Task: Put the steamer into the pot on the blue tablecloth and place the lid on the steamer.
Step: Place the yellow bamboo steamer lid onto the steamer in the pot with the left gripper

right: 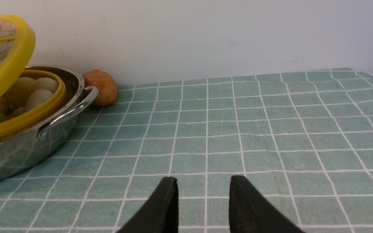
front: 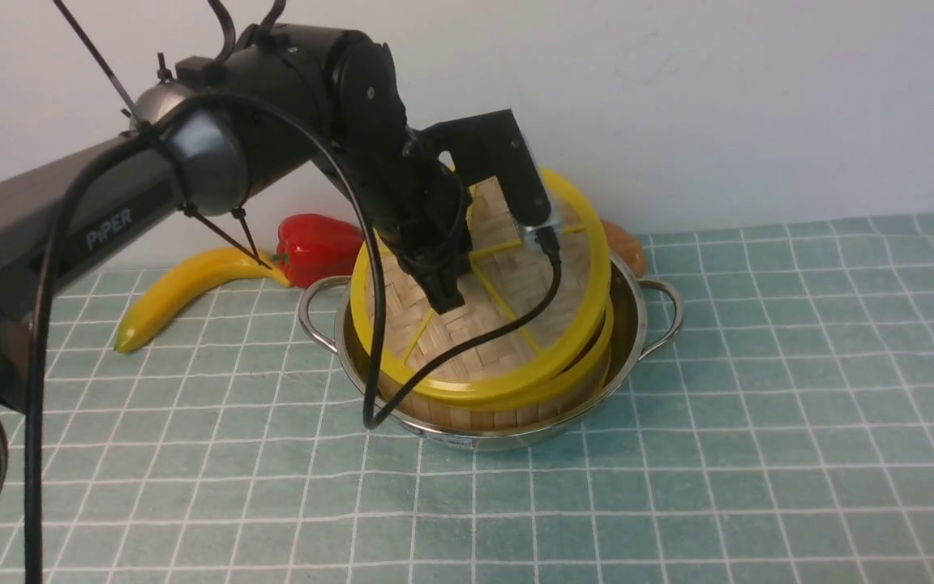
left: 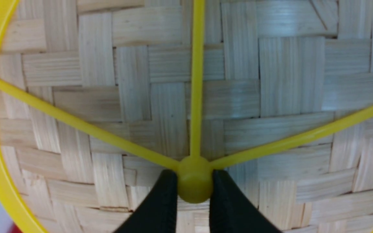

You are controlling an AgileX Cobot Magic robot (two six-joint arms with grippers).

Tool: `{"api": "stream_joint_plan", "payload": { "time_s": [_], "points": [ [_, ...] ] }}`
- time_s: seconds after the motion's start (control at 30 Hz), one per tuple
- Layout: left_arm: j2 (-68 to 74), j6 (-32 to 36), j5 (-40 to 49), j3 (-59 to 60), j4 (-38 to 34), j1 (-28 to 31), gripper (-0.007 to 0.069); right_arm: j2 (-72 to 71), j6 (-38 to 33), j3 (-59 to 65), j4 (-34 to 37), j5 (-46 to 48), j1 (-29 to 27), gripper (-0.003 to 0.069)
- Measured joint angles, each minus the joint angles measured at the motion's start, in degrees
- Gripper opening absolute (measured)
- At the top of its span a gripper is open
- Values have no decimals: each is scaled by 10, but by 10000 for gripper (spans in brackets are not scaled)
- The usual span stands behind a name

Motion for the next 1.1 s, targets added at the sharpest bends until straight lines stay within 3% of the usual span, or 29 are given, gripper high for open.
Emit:
{"api": "stream_joint_plan", "payload": {
  "time_s": [0.27,1.1],
  "points": [
    [3,55,-8,0,-24,0,116,0,0,0,0,0,0,243],
    [45,67,-39,-1,-35,0,116,0,0,0,0,0,0,243]
  ]
}}
